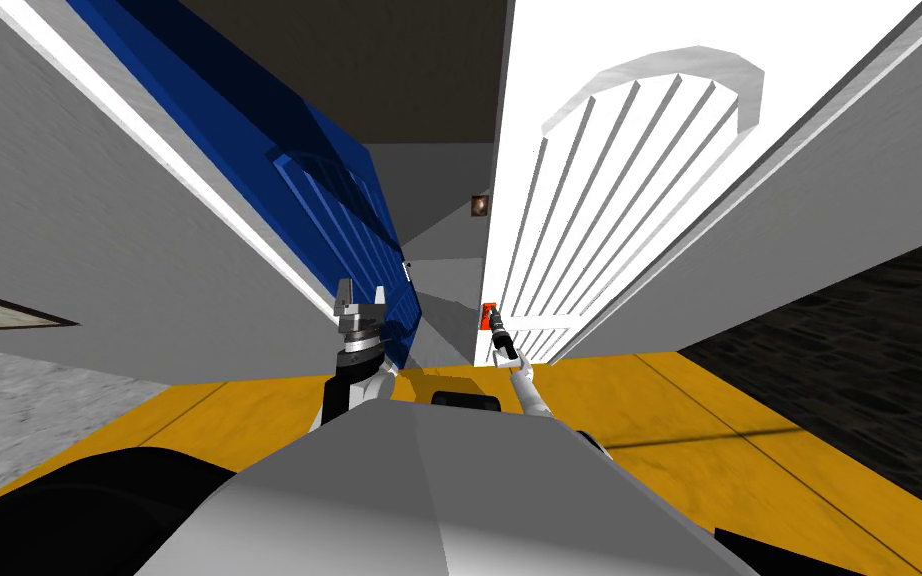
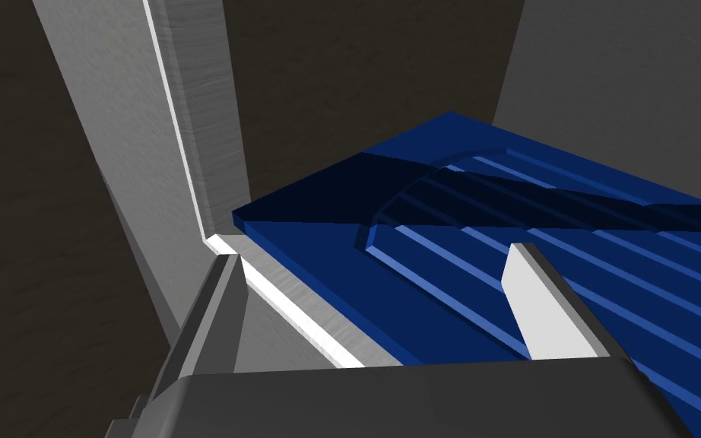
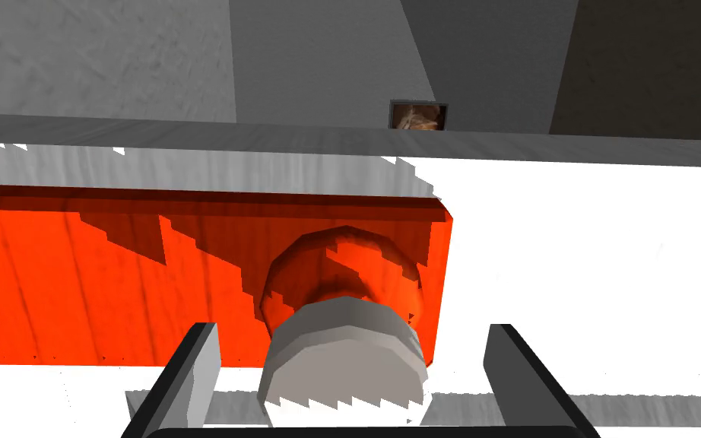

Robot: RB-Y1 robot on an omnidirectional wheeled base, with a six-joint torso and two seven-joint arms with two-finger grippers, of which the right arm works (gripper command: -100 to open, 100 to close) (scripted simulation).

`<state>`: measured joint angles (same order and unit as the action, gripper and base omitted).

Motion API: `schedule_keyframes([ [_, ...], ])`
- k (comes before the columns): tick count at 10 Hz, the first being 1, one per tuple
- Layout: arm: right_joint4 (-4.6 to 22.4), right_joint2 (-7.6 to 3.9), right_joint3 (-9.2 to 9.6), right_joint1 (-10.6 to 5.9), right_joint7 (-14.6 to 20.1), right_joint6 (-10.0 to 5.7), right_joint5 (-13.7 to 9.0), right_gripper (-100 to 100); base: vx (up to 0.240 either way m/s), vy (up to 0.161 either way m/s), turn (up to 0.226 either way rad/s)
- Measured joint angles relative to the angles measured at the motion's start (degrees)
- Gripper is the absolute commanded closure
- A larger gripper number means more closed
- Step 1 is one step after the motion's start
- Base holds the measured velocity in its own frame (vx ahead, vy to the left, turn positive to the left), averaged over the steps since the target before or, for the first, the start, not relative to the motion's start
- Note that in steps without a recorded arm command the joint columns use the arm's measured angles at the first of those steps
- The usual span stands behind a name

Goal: Push the door open

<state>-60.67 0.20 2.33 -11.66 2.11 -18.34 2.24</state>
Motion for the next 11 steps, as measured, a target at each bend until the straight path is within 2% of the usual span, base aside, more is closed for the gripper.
schedule_keyframes([
  [1, 0.0, 0.1, -0.01, -0.05, 0.0, -0.02, 0.0, 100, -0.008, -0.001, -0.007],
  [6, 0.1, -0.02, 0.06, 0.05, -0.1, 0.06, 0.1, 100, -0.014, -0.003, 0.002],
  [8, 0.6, -0.02, -0.24, 0.06, -0.3, 0.07, 0.0, 100, 0.133, 0.058, -0.032],
  [11, 0.5, -0.85, -0.96, 0.57, -0.4, 0.13, -0.1, 100, 0.161, 0.065, -0.035],
])
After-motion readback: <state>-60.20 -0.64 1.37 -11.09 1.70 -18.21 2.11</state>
